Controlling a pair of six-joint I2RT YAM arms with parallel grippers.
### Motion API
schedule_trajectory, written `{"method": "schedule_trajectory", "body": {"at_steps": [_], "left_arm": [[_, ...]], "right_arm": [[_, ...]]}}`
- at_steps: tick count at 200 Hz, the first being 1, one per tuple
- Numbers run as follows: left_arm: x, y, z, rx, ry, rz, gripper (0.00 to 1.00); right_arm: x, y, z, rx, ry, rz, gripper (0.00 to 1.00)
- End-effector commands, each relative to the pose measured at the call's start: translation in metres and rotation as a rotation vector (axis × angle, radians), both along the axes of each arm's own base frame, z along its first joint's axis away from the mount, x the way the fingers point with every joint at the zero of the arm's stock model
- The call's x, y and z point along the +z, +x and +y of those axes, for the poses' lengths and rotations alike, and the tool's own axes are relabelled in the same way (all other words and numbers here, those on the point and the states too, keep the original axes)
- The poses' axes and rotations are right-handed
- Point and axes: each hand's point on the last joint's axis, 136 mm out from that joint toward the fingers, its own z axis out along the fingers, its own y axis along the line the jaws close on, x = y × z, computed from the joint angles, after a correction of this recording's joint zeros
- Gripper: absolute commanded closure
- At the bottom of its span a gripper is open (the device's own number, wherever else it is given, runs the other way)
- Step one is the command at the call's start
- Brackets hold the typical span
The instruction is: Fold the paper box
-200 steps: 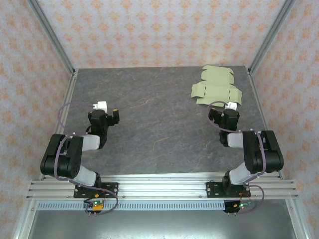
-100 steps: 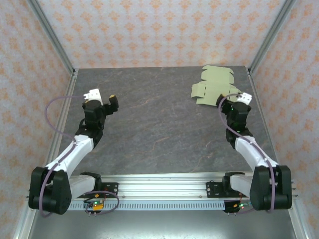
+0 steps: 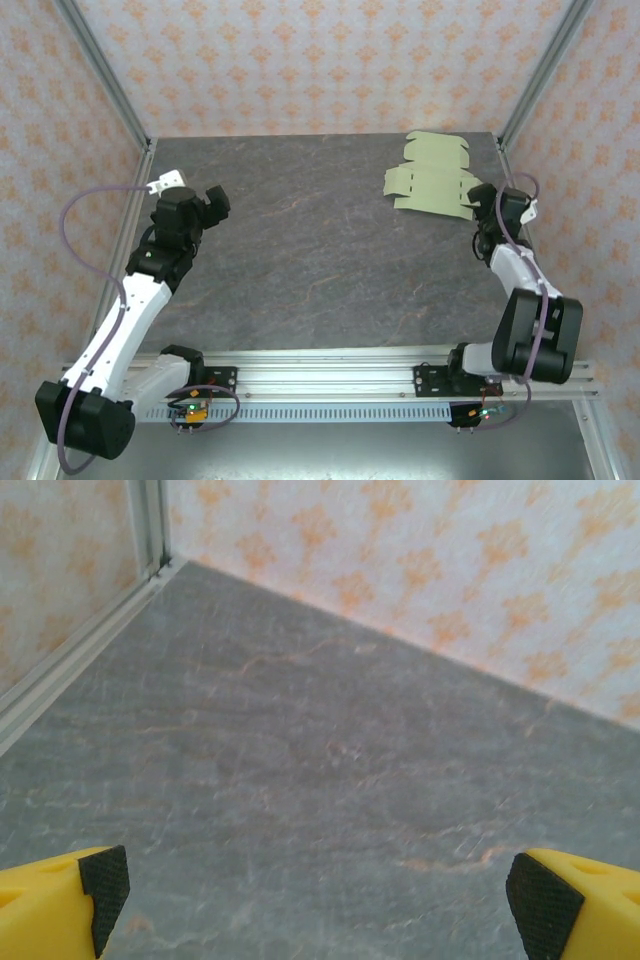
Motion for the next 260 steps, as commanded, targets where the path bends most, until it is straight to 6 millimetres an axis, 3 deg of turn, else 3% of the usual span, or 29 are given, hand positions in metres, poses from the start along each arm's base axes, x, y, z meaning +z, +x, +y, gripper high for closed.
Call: {"method": "schedule_trajectory", "body": {"at_steps": [1, 26, 54, 93, 150, 177, 205, 260], "left_arm": [[-0.005, -0.004, 0.000, -0.031, 0.039, 0.108, 0.00], [-0.019, 0.003, -0.016, -0.111, 0.009, 0.141, 0.00], [-0.035, 0.009, -0.042, -0.233, -0.040, 0.155, 0.00], [-0.041, 0.008, -0.041, -0.220, -0.046, 0.157, 0.00], [-0.041, 0.006, -0.027, -0.155, 0.002, 0.170, 0.00], [-0.040, 0.009, -0.030, -0.171, -0.005, 0.173, 0.00], [-0.042, 0.006, -0.026, -0.151, 0.003, 0.179, 0.00], [-0.041, 0.006, -0.024, -0.149, 0.024, 0.180, 0.00]], "right_arm": [[0.014, 0.024, 0.000, 0.026, 0.217, -0.128, 0.01], [0.000, 0.046, -0.018, 0.029, 0.323, -0.154, 0.01], [-0.017, 0.072, -0.022, 0.032, 0.446, -0.201, 0.01], [-0.043, 0.091, -0.024, 0.010, 0.548, -0.197, 0.03], [-0.047, 0.114, -0.034, 0.021, 0.520, -0.173, 0.08], [-0.055, 0.113, -0.028, -0.006, 0.580, -0.174, 0.12], [-0.061, 0.098, -0.023, -0.048, 0.581, -0.122, 0.12], [-0.073, 0.089, -0.016, -0.064, 0.582, -0.076, 0.10]]}}
